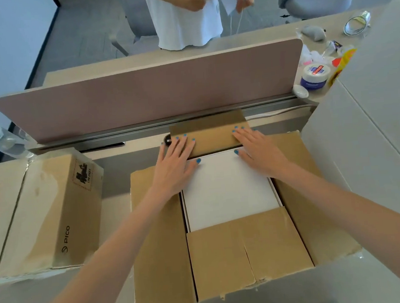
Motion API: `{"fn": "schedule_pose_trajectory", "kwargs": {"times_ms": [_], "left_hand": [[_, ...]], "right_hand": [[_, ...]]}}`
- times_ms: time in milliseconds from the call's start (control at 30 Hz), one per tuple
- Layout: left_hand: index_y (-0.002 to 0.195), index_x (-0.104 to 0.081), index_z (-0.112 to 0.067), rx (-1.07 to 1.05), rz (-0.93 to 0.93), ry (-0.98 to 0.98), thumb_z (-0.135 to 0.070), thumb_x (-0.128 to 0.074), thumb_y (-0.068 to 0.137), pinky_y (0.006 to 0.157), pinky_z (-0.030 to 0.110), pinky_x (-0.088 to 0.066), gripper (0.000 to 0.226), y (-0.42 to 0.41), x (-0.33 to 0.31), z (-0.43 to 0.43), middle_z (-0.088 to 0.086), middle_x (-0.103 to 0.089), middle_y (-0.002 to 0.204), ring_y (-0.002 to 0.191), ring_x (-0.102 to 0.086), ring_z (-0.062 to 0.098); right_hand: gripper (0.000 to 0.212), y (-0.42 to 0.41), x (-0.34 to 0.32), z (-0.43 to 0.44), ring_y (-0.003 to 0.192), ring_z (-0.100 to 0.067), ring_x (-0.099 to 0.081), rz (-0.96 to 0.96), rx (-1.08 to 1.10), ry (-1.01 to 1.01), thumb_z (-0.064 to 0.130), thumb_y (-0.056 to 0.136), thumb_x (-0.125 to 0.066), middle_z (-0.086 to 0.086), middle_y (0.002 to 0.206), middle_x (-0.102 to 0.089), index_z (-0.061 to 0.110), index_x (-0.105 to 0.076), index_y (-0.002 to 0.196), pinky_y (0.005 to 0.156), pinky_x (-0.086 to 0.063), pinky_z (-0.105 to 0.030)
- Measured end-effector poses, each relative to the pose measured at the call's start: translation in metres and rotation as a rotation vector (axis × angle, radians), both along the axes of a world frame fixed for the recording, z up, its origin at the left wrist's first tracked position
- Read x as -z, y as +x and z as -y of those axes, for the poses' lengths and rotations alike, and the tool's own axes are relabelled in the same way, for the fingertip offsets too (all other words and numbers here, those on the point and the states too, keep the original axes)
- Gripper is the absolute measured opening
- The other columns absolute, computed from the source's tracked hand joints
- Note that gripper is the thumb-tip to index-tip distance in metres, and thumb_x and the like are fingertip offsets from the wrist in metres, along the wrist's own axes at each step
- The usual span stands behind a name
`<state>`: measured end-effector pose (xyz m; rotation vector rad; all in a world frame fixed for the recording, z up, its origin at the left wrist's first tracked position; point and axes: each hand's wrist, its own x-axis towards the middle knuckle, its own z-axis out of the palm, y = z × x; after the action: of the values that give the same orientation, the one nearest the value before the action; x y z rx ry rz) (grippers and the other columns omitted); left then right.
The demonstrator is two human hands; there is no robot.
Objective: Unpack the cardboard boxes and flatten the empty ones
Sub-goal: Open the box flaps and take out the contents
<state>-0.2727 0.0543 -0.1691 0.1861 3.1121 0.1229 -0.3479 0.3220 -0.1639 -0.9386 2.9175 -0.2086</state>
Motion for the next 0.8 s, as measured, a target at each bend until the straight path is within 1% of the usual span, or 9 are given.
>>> {"fn": "schedule_pose_trajectory", "kwargs": {"times_ms": [100, 167, 233, 333, 433, 500, 600, 667, 800], "left_hand": [[0.149, -0.038, -0.026, -0.023, 0.029, 0.104, -0.056, -0.019, 0.101, 0.116, 0.041, -0.023, 0.061, 0.005, 0.009, 0.0, -0.005, -0.044, 0.149, 0.138, -0.037, 0.018], [0.14, -0.047, -0.025, -0.035, 0.014, 0.16, -0.048, -0.031, 0.104, 0.103, 0.037, -0.032, 0.046, 0.004, 0.009, -0.002, -0.004, -0.054, 0.134, 0.122, -0.046, 0.019], [0.13, -0.053, -0.024, -0.039, 0.017, 0.207, -0.046, -0.033, 0.104, 0.091, 0.036, -0.037, 0.04, 0.002, 0.011, -0.002, -0.003, -0.058, 0.122, 0.107, -0.049, 0.02], [0.125, -0.054, -0.022, -0.043, 0.018, 0.238, -0.045, -0.035, 0.104, 0.083, 0.036, -0.041, 0.037, 0.001, 0.013, -0.001, -0.003, -0.058, 0.116, 0.099, -0.048, 0.02], [0.133, -0.05, -0.023, -0.021, 0.023, 0.199, -0.043, -0.037, 0.104, 0.092, 0.036, -0.038, 0.038, 0.002, 0.01, -0.002, -0.003, -0.055, 0.124, 0.109, -0.047, 0.02], [0.142, -0.044, -0.024, -0.01, 0.021, 0.173, -0.042, -0.035, 0.104, 0.105, 0.038, -0.031, 0.043, 0.007, 0.008, -0.001, -0.003, -0.051, 0.136, 0.123, -0.043, 0.021], [0.149, -0.038, -0.02, 0.012, -0.025, 0.113, -0.045, -0.024, 0.1, 0.119, 0.043, -0.02, 0.057, 0.025, 0.003, -0.002, -0.001, -0.042, 0.151, 0.14, -0.034, 0.021], [0.148, -0.04, -0.018, 0.031, -0.04, 0.088, -0.045, -0.02, 0.098, 0.121, 0.045, -0.018, 0.06, 0.044, 0.0, -0.006, 0.002, -0.037, 0.155, 0.144, -0.03, 0.023], [0.145, -0.044, -0.018, 0.078, -0.013, 0.08, -0.042, -0.021, 0.099, 0.12, 0.044, -0.022, 0.056, 0.093, -0.005, -0.024, 0.003, -0.039, 0.155, 0.143, -0.034, 0.024]], "right_hand": [[0.066, 0.006, 0.012, -0.002, 0.134, -0.021, -0.039, -0.016, 0.008, -0.049, 0.048, 0.094, -0.015, -0.003, 0.143, -0.047, 0.013, -0.041, 0.143, 0.116, -0.014, -0.034], [0.057, 0.006, 0.015, -0.001, 0.119, -0.022, -0.048, -0.056, 0.028, -0.113, 0.046, 0.095, -0.022, -0.002, 0.126, -0.057, 0.013, -0.051, 0.131, 0.111, -0.022, -0.033], [0.051, 0.005, 0.017, 0.001, 0.107, -0.022, -0.05, -0.062, 0.038, -0.134, 0.045, 0.094, -0.025, 0.0, 0.114, -0.059, 0.015, -0.055, 0.121, 0.104, -0.029, -0.033], [0.049, 0.006, 0.02, 0.001, 0.103, -0.022, -0.05, -0.088, 0.038, -0.128, 0.045, 0.093, -0.025, 0.001, 0.11, -0.059, 0.015, -0.056, 0.117, 0.1, -0.032, -0.033], [0.055, 0.008, 0.017, 0.0, 0.111, -0.023, -0.051, -0.061, 0.033, -0.097, 0.047, 0.094, -0.022, -0.002, 0.118, -0.058, 0.014, -0.053, 0.125, 0.105, -0.03, -0.034], [0.061, 0.011, 0.014, 0.0, 0.126, -0.023, -0.045, -0.044, 0.021, -0.052, 0.047, 0.095, -0.017, -0.004, 0.134, -0.052, 0.013, -0.045, 0.137, 0.113, -0.022, -0.035], [0.058, 0.02, 0.009, -0.004, 0.147, -0.02, -0.017, 0.001, 0.025, 0.002, 0.041, 0.102, -0.023, -0.004, 0.159, -0.022, 0.013, -0.021, 0.153, 0.119, -0.01, -0.034], [0.058, 0.036, 0.006, -0.01, 0.149, -0.018, -0.006, 0.049, 0.005, -0.012, 0.036, 0.103, -0.031, -0.001, 0.161, -0.009, 0.014, -0.015, 0.154, 0.119, -0.015, -0.034], [0.05, 0.082, 0.0, -0.032, 0.146, -0.019, -0.019, 0.094, -0.088, -0.095, 0.027, 0.101, -0.04, -0.001, 0.159, -0.021, 0.014, -0.03, 0.149, 0.112, -0.032, -0.034]]}}
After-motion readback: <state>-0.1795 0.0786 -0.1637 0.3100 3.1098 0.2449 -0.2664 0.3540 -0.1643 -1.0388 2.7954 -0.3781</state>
